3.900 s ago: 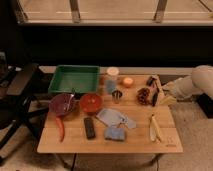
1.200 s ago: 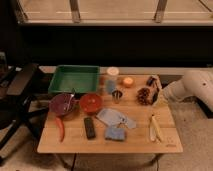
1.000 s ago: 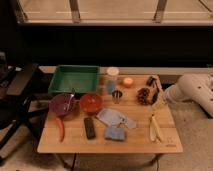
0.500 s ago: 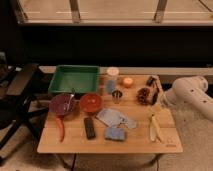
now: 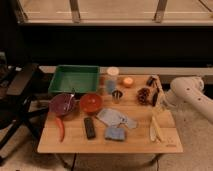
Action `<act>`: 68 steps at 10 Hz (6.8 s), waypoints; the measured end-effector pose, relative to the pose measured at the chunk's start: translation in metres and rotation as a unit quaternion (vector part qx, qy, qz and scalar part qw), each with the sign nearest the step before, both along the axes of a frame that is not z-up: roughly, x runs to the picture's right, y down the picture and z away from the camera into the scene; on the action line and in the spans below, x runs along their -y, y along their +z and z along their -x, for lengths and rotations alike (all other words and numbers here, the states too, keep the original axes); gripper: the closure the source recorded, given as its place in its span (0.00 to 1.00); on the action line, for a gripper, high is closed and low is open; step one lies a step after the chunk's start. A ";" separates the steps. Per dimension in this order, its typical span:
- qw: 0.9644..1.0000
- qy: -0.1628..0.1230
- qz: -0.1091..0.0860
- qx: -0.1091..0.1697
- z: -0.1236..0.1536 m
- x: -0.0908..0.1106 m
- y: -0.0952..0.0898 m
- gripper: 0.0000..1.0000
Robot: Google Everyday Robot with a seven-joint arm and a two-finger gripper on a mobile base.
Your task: Place banana in metal cup
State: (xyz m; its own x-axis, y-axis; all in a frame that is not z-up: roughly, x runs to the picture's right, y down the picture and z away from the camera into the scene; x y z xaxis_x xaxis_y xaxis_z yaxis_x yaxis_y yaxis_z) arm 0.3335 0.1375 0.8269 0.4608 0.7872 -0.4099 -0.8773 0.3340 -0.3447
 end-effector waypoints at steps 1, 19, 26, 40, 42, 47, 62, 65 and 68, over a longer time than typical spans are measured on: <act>1.000 0.010 0.015 -0.006 -0.004 -0.011 0.008 0.36; 0.997 0.030 0.072 0.002 0.014 -0.070 -0.003 1.00; 0.997 0.042 -0.006 0.072 0.027 0.014 -0.039 1.00; 0.957 0.060 -0.166 0.230 0.109 0.152 -0.085 1.00; 0.946 0.058 -0.188 0.259 0.133 0.178 -0.091 1.00; 0.946 0.059 -0.188 0.258 0.132 0.177 -0.091 1.00; 0.863 0.080 -0.272 0.418 0.244 0.211 0.013 1.00; 0.860 0.092 -0.266 0.425 0.245 0.206 0.024 1.00; 0.860 0.097 -0.257 0.429 0.248 0.201 0.037 1.00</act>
